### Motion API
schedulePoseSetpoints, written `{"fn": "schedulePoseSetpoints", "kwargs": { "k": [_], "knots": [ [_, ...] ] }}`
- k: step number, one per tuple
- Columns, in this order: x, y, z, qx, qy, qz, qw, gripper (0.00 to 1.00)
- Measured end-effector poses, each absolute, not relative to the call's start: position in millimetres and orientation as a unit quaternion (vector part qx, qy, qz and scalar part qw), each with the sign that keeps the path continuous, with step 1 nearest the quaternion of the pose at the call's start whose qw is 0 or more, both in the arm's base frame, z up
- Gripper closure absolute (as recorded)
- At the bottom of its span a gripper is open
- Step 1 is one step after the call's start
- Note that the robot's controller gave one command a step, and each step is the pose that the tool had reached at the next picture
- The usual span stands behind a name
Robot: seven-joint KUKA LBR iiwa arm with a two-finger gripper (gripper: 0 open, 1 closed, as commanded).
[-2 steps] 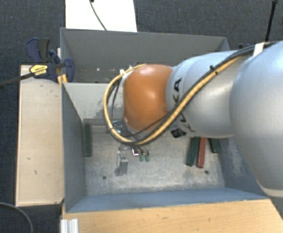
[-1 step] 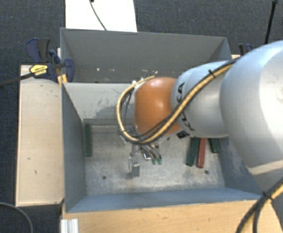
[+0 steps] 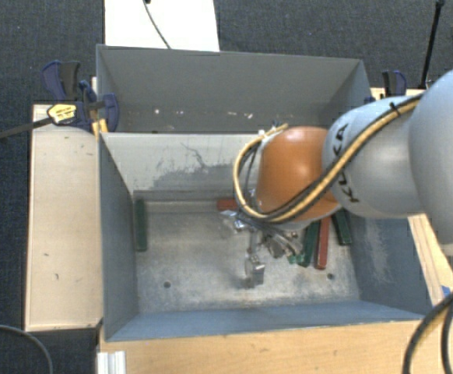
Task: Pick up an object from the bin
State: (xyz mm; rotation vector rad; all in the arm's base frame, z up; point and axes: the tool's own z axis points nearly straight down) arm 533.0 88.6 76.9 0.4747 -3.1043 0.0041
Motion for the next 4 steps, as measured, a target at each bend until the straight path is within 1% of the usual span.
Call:
{"fn": "schedulePoseSetpoints", "kwargs": {
  "k": [1,2,3,4],
  "knots": [
    [534.4,16.9,75.0,0.217,-0.976,0.001,0.001,0.0],
    [544.2,-85.5,70.5,0.259,-0.966,0.002,-0.002,0.0],
    [544.6,-77.4,70.8,0.261,-0.965,-0.001,-0.002,1.0],
    [529.9,-86.2,223.9,0.272,-0.962,0.002,-0.005,1.0]
  ]
}}
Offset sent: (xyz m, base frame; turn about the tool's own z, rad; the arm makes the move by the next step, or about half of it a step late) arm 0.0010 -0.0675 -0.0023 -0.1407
